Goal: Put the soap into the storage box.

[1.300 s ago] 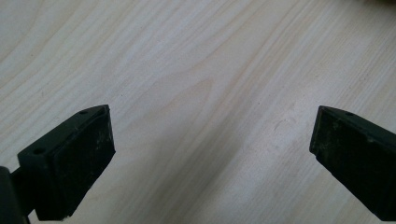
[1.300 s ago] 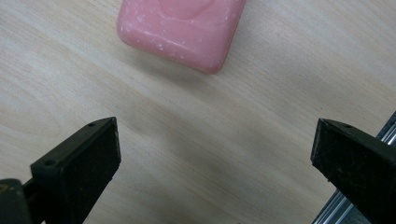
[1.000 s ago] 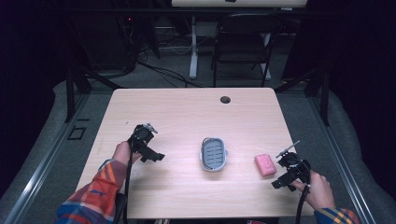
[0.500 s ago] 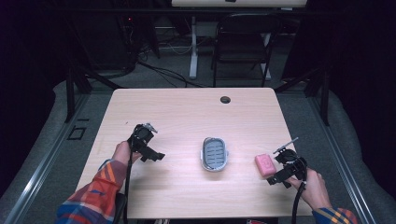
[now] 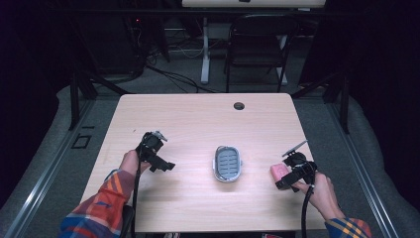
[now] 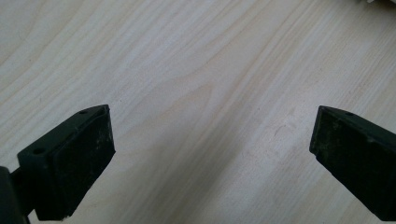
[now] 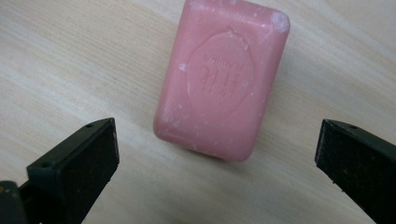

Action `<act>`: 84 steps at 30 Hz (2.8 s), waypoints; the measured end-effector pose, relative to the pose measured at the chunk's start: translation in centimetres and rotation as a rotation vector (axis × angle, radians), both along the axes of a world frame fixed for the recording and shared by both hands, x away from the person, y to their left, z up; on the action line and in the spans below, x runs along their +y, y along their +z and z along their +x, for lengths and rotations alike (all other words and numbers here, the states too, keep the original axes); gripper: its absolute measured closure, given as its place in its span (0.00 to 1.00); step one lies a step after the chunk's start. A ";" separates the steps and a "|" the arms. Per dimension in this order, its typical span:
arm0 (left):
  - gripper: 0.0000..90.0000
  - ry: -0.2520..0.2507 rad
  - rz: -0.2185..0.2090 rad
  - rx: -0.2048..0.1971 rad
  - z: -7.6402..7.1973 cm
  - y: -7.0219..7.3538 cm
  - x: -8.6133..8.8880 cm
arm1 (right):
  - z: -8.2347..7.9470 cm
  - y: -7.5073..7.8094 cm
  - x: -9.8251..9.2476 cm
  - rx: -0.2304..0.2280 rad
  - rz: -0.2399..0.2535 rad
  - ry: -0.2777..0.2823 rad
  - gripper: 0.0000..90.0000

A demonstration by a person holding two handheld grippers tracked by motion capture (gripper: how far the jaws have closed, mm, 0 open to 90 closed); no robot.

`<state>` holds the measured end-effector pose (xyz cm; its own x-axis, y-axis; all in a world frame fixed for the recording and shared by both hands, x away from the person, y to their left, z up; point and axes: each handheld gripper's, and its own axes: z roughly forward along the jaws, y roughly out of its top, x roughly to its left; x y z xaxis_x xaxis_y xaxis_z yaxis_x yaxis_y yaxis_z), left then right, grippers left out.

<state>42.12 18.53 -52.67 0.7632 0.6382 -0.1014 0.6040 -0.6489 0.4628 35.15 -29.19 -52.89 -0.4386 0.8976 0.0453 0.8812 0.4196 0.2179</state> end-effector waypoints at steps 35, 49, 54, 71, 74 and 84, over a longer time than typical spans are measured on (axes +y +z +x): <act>0.00 -0.005 -0.002 -0.001 0.0 0.0 0.0 | 2.4 -1.2 1.3 0.036 -0.037 -0.041 0.28; 0.00 -0.010 -0.001 0.001 0.0 0.0 -0.1 | 2.4 -1.6 1.4 0.019 -0.025 -0.089 0.41; 0.00 -0.010 -0.001 0.001 0.0 0.0 0.0 | 2.5 -1.3 1.2 0.040 -0.048 -0.055 0.41; 0.00 -0.016 -0.003 0.003 0.0 0.0 -0.1 | 2.4 0.3 0.6 0.024 -0.030 -0.021 0.41; 0.00 -0.016 -0.003 0.002 -0.1 0.0 -0.1 | 2.2 0.3 0.7 0.006 -0.023 -0.037 0.41; 0.00 -0.022 0.005 0.004 0.0 0.0 -0.2 | 2.2 0.9 1.0 0.013 -0.012 -0.015 0.41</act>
<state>42.09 18.38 -52.63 0.7765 0.6219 -0.1015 0.5917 -0.6643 0.4567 37.33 -28.22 -52.02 -0.4248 0.9044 0.0398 0.8900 0.4092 0.2010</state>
